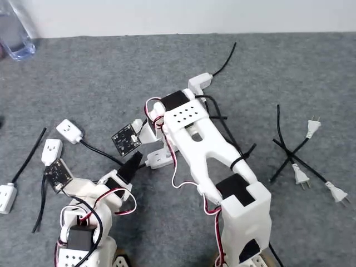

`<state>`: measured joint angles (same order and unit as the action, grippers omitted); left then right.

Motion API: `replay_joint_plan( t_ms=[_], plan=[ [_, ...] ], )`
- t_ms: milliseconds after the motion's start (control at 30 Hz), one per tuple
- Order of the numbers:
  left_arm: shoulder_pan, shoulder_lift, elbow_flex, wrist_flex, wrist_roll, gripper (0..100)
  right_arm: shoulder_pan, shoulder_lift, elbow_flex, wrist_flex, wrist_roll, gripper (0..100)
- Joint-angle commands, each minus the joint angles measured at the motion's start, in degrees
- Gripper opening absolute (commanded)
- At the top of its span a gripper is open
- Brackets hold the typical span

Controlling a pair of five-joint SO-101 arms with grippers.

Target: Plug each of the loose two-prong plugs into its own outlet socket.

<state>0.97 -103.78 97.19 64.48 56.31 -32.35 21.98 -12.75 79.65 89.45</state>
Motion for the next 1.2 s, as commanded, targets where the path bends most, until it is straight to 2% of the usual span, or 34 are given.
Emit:
replay_joint_plan(
  t_ms=[0,567,1033,1167],
  plan=[
    [-0.2,-0.4,-0.7,0.2,-0.5,38,1.2,-0.5,-2.6,-0.4,1.0,0.9],
    [-0.2,-0.4,-0.7,0.2,-0.5,38,3.6,0.0,-2.4,-0.5,4.4,0.9],
    [-0.2,-0.4,-0.7,0.2,-0.5,38,-1.5,3.6,-2.7,-0.7,2.2,0.9],
    [-0.2,-0.4,-0.7,0.2,-0.5,38,-0.8,3.5,-2.7,-0.2,1.6,0.9]
  ],
)
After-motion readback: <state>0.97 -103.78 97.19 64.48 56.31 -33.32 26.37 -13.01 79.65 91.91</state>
